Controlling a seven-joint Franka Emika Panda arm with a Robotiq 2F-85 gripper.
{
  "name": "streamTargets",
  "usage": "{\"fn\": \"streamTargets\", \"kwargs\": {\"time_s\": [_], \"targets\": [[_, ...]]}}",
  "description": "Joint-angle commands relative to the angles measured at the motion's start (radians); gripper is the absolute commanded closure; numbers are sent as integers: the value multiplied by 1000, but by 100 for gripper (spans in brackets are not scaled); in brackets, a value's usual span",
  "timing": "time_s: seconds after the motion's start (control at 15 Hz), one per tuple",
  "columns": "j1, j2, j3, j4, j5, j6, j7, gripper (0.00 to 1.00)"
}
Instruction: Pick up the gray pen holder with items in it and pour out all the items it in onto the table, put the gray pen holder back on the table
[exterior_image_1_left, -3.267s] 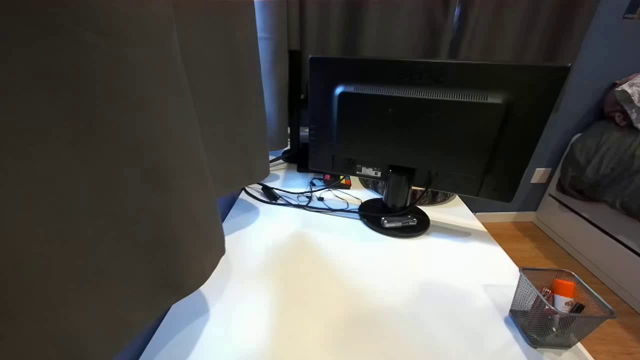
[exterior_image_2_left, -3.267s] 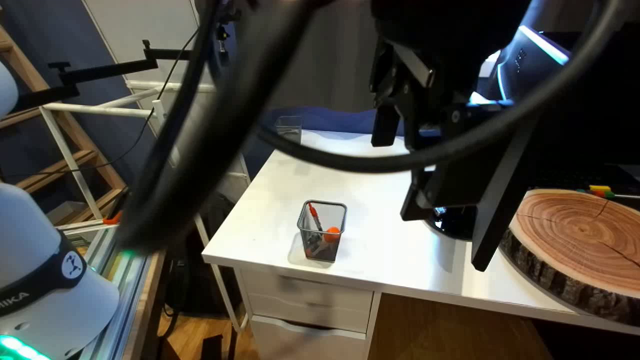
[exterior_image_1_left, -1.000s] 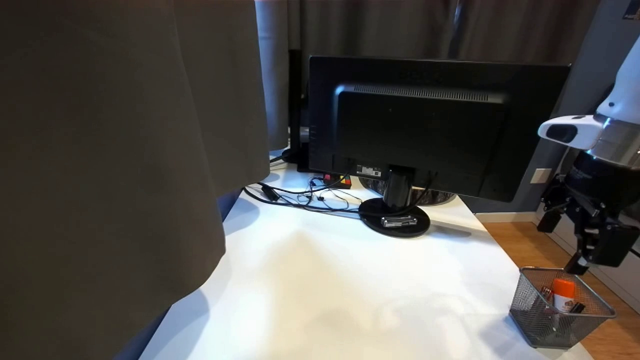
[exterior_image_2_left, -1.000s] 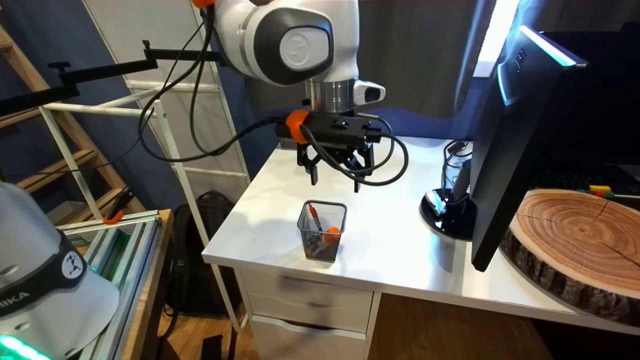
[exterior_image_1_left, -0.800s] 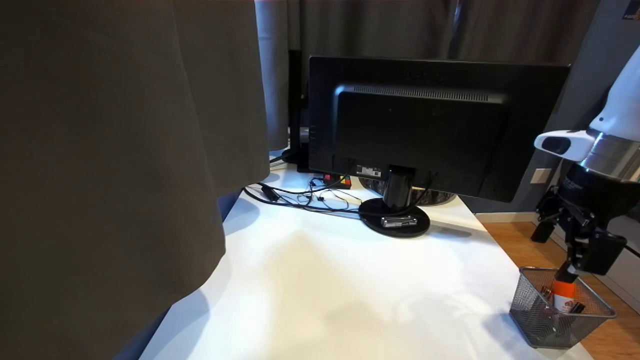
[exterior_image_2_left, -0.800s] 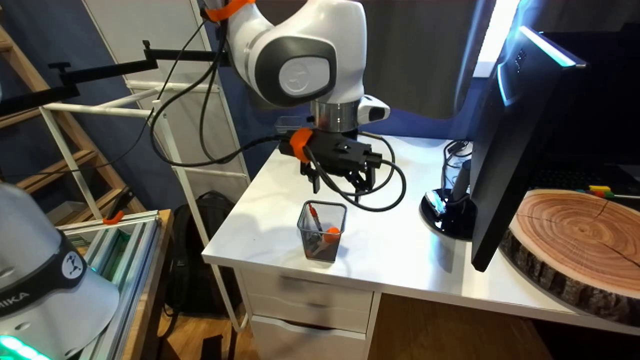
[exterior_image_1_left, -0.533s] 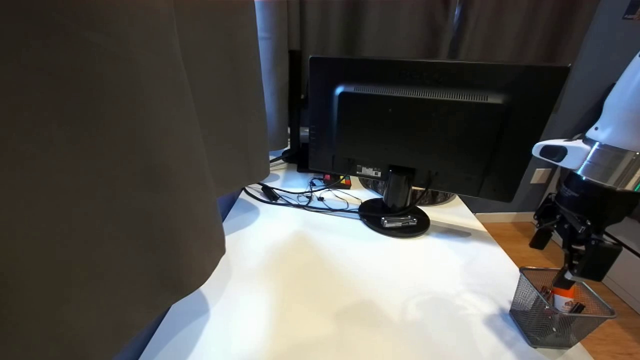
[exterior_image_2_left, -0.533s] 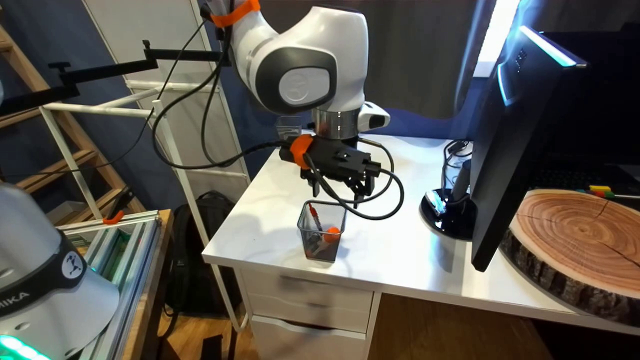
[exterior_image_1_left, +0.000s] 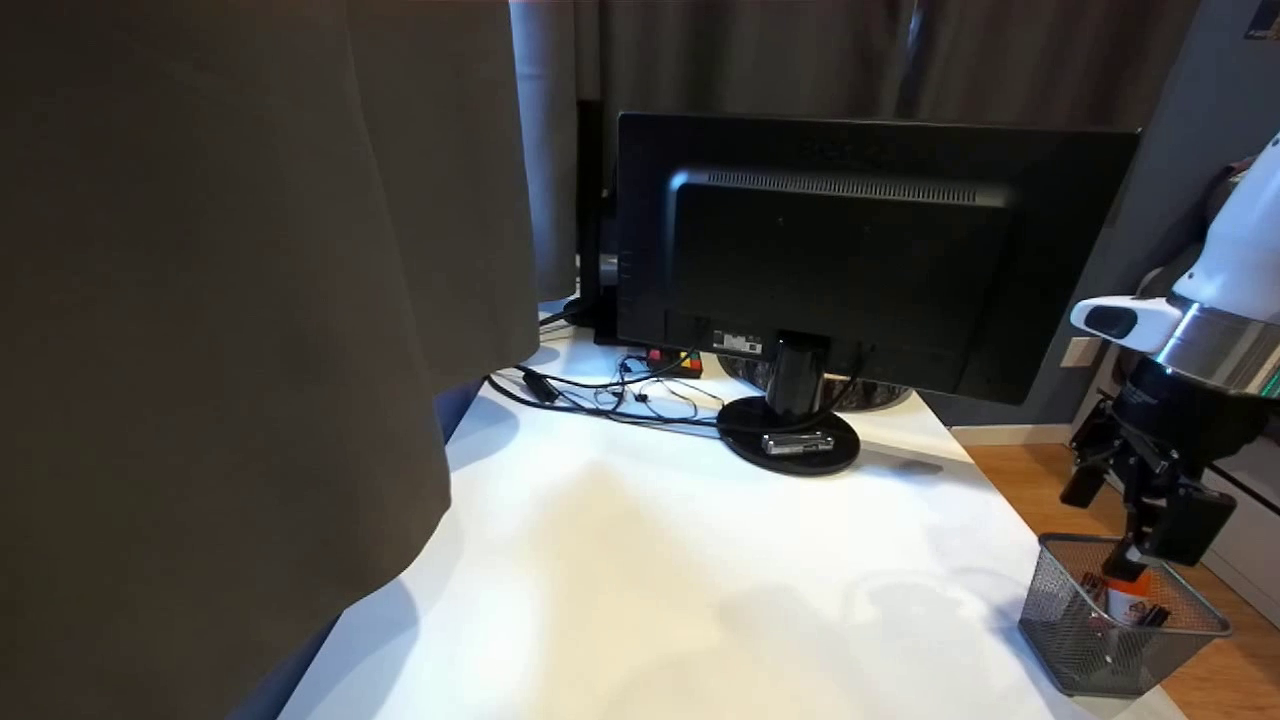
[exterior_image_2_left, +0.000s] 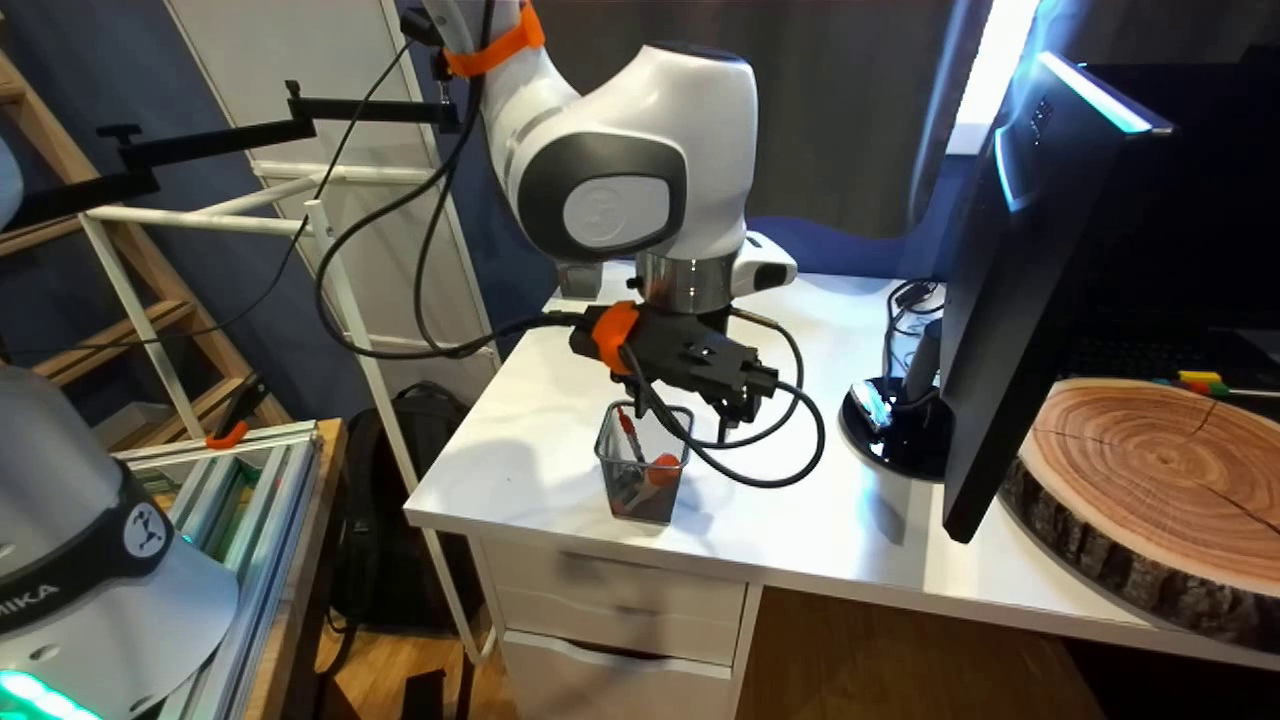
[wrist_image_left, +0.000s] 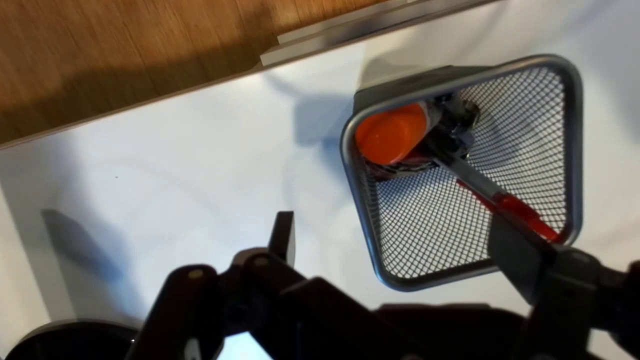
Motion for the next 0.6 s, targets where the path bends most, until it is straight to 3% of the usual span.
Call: {"fn": "streamTargets", "kwargs": {"time_s": [0.0, 0.2, 0.53], "targets": [[-147, 76, 177, 53, 260, 54, -191, 11], [-209, 109, 237, 83, 342, 31, -271, 31], [-267, 120, 249, 90, 350, -45, -354, 11]]}}
